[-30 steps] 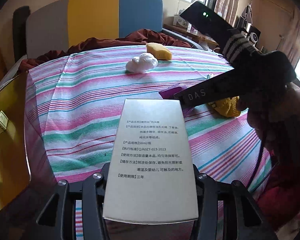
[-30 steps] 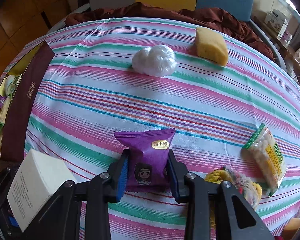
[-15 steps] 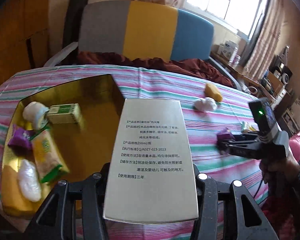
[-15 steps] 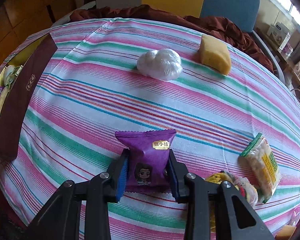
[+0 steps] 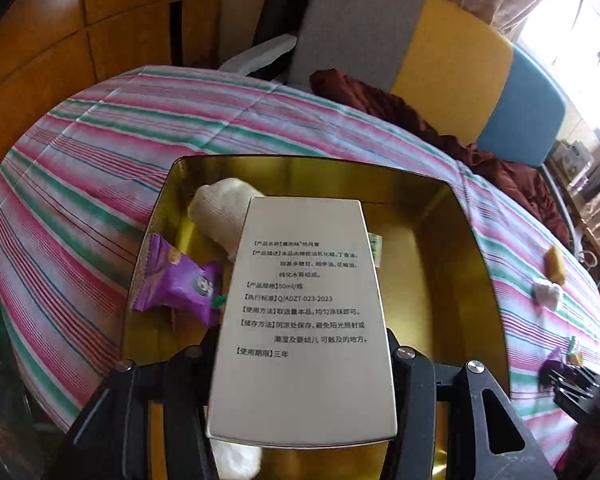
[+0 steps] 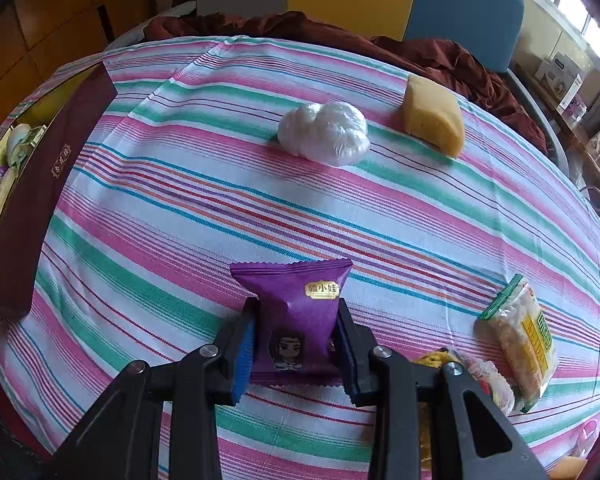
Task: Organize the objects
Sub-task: 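Carry the white box into the gold tray and open the left gripper, then carry the purple packet into the gold tray and open the right gripper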
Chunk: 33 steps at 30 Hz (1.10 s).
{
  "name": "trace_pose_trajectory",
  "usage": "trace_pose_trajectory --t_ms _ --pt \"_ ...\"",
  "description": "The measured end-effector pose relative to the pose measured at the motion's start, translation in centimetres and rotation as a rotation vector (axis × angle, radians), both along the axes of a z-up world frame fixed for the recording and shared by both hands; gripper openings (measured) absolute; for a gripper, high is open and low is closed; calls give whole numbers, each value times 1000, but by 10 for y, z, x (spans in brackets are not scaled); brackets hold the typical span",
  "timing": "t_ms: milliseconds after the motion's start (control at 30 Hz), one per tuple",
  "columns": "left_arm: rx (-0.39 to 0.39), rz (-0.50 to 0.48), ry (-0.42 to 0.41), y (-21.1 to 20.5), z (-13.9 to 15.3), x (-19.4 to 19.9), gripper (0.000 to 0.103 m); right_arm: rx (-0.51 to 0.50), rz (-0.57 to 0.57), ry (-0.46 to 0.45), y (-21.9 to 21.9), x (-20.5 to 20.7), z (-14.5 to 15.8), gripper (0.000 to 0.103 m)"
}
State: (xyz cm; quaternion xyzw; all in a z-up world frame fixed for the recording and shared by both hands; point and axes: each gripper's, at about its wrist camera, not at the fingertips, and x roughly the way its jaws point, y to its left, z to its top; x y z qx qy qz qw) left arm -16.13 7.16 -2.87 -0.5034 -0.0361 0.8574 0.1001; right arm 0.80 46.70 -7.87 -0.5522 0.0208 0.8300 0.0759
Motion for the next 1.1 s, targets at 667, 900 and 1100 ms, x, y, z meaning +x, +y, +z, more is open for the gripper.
trace_pose_trajectory --t_ms 667,900,1100 --pt "-24 91 230 -41 35 67 72 37 3 10 -2 -7 -1 35" --pt "-28 70 293 -53 46 102 77 -70 -21 100 -25 -8 32 34" --pt "-6 110 289 -73 44 113 78 -161 173 222 -122 -20 81 34"
